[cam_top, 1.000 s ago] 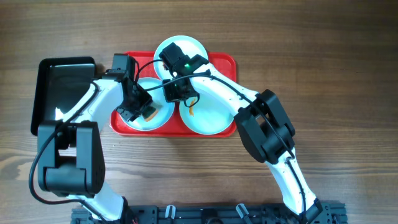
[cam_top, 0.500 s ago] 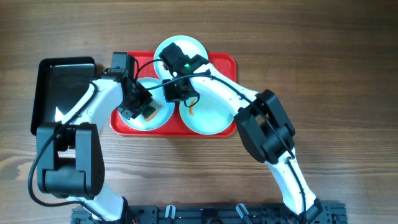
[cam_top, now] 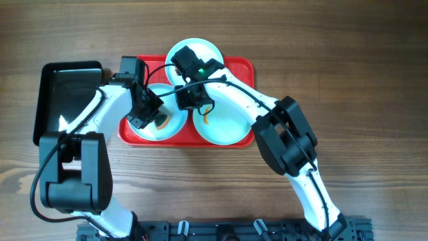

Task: Clean dirty plates on tray and stack at the side
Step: 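Scrub the lower-left plate with the sponge in the left gripper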

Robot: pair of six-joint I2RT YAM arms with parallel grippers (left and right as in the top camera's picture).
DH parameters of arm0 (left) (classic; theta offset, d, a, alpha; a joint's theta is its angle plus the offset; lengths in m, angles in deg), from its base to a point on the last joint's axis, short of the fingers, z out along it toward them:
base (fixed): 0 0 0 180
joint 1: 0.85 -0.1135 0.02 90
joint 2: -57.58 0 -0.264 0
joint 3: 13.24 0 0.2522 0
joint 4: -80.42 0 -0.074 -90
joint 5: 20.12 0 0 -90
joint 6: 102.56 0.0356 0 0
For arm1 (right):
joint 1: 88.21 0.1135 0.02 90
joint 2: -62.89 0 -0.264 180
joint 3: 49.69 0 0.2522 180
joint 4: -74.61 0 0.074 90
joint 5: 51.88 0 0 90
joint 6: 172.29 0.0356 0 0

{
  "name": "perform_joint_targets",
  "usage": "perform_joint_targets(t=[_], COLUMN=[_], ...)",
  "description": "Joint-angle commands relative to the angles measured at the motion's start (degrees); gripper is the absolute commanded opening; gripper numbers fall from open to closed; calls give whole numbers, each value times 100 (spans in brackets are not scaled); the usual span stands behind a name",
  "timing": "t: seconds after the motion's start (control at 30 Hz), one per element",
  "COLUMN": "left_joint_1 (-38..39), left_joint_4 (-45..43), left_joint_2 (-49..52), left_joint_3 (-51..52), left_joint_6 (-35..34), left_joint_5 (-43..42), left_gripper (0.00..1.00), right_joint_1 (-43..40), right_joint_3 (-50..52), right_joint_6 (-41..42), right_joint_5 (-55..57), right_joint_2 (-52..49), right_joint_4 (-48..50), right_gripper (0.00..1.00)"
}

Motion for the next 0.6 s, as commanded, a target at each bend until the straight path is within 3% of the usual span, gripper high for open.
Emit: perform_joint_targets(t=[0.0,0.37,0.57], left_joint_1=[122,391,391], left_joint_4=[133,92,-42], left_joint_2=[-129,-879,-649], left_joint_3=[-68,-81,-68], left_joint_6=[87,772,1198], left_joint_5=[-26,125,127], left_gripper=[4,4,4], right_joint_1=[-46,-46,-46], right_joint_3=[-96,-96,-96], right_joint_6=[59,59,7], right_joint_5=[85,85,83], right_joint_2=[-201,-201,-201], right_joint_4=[-9,-4,15], right_gripper=[4,4,4])
